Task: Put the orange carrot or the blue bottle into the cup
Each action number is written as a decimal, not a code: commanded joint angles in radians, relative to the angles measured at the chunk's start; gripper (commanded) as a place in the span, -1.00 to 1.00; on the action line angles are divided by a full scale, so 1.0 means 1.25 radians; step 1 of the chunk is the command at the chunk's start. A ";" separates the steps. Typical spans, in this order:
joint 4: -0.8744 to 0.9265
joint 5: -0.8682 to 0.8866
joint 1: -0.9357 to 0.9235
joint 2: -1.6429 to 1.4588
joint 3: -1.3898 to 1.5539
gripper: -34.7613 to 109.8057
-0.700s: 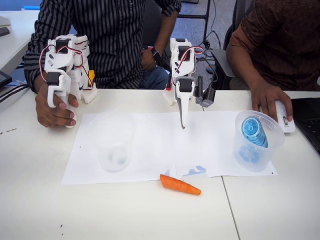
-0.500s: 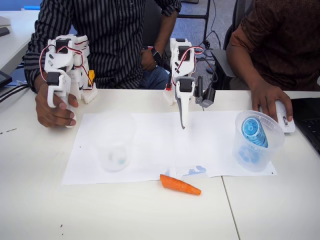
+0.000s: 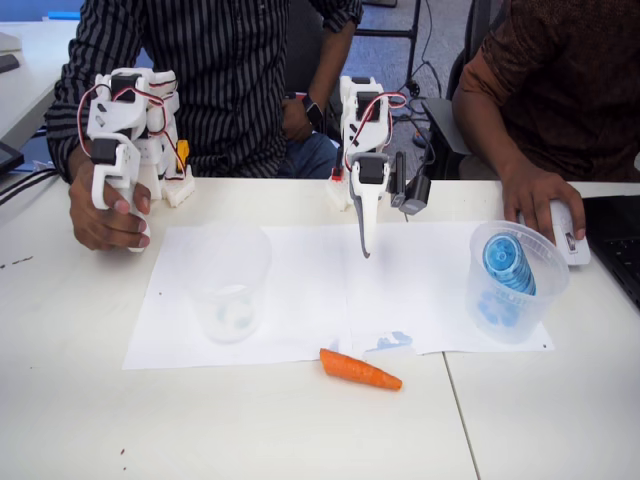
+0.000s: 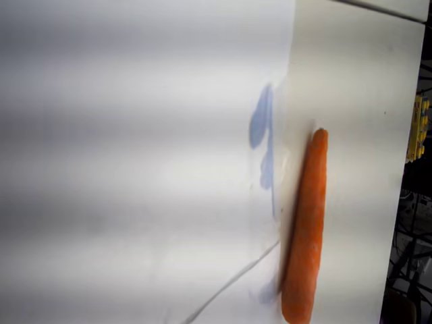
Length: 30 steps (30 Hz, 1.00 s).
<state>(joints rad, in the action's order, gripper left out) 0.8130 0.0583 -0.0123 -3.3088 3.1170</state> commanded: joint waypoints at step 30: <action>0.085 0.018 -0.156 0.950 -0.901 -0.12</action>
<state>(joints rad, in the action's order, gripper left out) 0.9004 0.0614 -0.1810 -2.1936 2.1522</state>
